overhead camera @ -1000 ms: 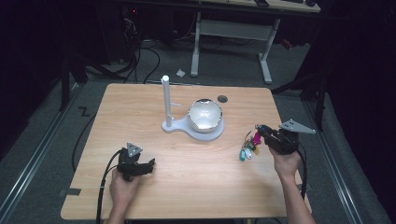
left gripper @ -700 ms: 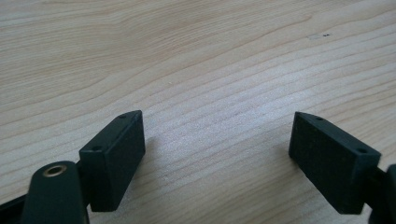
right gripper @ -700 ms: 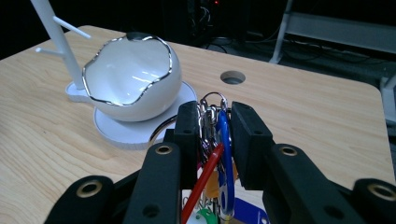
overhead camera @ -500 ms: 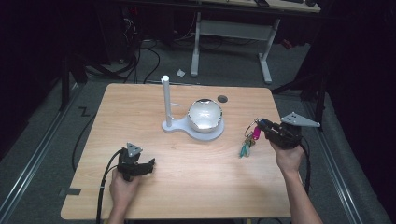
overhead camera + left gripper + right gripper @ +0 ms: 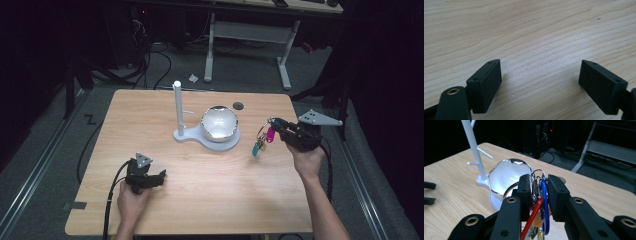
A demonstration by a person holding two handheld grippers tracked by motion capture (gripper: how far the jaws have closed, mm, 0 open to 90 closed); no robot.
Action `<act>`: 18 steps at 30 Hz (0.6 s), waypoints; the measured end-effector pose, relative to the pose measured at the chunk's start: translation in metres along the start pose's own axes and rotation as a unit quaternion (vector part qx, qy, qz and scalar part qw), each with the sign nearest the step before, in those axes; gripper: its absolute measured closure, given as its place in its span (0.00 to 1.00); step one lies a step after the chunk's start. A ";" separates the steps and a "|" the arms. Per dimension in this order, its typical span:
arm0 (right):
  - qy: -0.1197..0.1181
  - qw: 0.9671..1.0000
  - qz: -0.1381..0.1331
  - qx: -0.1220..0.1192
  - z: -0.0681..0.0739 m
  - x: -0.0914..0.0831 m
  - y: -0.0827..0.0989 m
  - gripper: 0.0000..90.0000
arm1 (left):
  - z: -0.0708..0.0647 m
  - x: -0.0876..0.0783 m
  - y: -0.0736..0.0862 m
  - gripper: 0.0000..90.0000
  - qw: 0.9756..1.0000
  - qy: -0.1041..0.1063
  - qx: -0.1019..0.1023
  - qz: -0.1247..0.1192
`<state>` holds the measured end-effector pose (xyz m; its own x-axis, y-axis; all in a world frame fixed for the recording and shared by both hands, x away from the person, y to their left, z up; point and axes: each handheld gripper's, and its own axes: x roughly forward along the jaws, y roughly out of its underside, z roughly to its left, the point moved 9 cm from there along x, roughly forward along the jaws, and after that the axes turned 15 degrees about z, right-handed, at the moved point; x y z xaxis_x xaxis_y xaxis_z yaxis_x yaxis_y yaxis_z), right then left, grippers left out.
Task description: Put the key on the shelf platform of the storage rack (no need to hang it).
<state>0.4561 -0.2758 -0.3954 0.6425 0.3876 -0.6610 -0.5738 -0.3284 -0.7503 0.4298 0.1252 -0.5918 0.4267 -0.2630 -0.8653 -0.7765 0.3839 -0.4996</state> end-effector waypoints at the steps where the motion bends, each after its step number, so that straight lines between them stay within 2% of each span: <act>1: -0.004 1.000 -0.001 -0.002 0.002 0.000 -0.003 0.82 | 0.000 0.000 0.000 0.21 1.000 0.000 0.000 0.000; 4: -0.009 1.000 0.006 -0.015 0.009 0.003 -0.011 0.82 | 0.000 0.000 0.000 0.21 1.000 0.000 0.000 0.000; 9: -0.021 1.000 0.008 -0.019 0.015 0.006 -0.020 0.82 | 0.000 0.000 0.000 0.21 1.000 0.000 0.000 0.000; 13: -0.038 0.999 0.003 -0.022 0.022 0.006 -0.034 0.82 | 0.000 0.000 0.000 0.21 1.000 0.000 0.000 0.000; 18: -0.043 0.998 0.004 -0.034 0.027 0.008 -0.046 0.82 | 0.000 0.000 0.000 0.21 1.000 0.000 0.000 0.000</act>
<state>0.4738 -0.2341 -0.3655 0.5902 0.4558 -0.6662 -0.5408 -0.3894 -0.7456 0.4298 0.1253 -0.5918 0.4264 -0.2628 -0.8655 -0.7764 0.3846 -0.4993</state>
